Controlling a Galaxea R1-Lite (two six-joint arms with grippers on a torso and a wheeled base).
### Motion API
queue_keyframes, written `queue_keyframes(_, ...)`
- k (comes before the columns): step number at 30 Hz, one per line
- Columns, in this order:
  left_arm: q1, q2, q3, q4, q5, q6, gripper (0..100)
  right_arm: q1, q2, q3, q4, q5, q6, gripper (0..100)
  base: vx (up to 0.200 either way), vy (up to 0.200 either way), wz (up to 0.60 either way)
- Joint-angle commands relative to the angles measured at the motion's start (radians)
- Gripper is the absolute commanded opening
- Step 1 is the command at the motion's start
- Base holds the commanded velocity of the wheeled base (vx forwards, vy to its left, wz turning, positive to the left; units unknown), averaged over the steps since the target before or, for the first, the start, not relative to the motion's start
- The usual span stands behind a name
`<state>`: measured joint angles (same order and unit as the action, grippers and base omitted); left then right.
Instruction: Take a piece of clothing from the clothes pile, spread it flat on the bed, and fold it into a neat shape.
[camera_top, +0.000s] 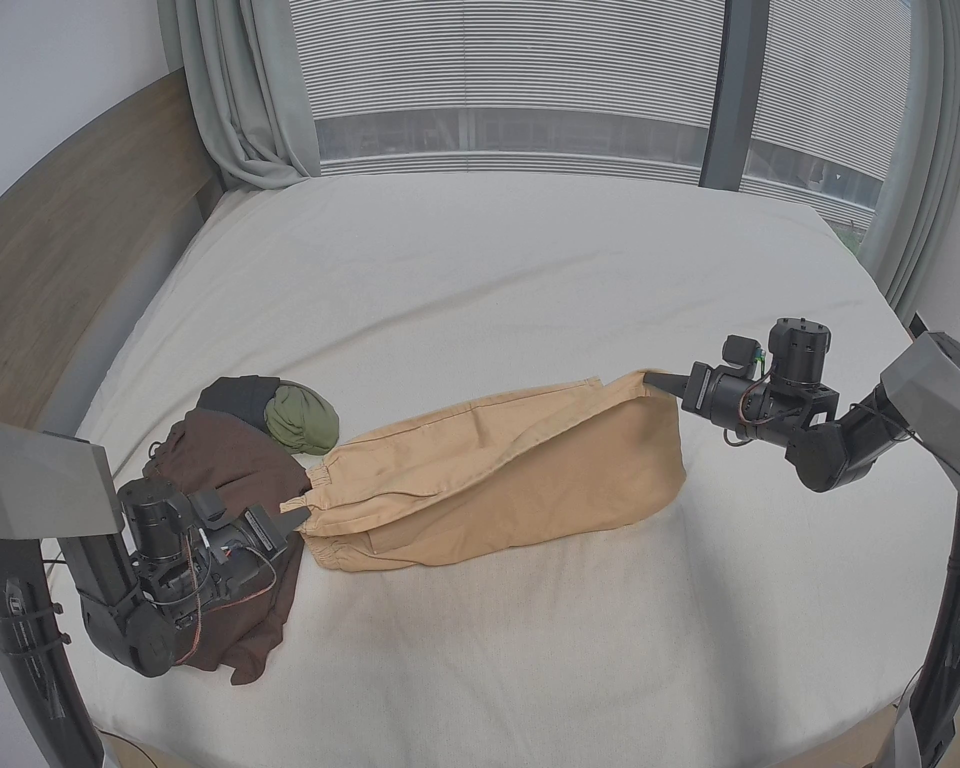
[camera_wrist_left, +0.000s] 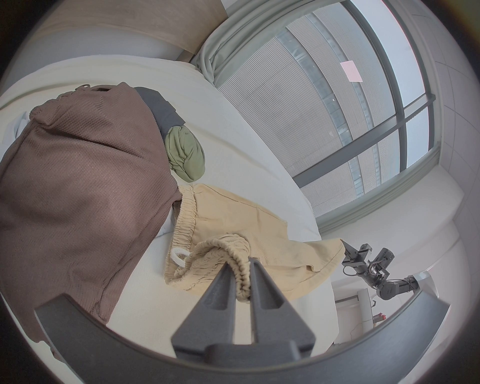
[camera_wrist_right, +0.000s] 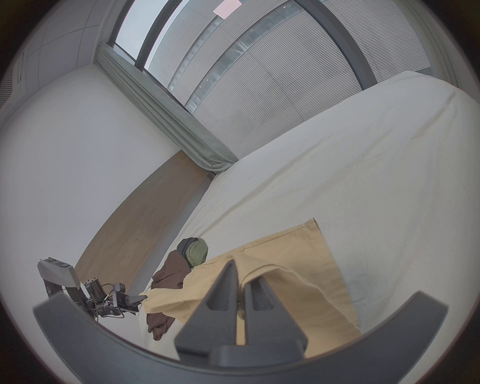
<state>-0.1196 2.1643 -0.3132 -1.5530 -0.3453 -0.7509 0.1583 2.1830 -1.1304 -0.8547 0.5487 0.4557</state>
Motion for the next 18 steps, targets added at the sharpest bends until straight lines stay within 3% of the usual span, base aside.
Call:
queue_keyframes(1, 0.001, 0.023, -0.015, -0.001, 0.011, -0.001, 0, 0.012, 0.057, -0.054, 0.017, 0.000, 0.000, 0, 0.000, 0.000, 0.00)
queue_keyframes(18, 0.011, 0.077, -0.076, 0.001, 0.020, -0.018, 0, 0.027, 0.172, -0.219, 0.071, -0.052, 0.000, 0, 0.000, 0.000, 0.00)
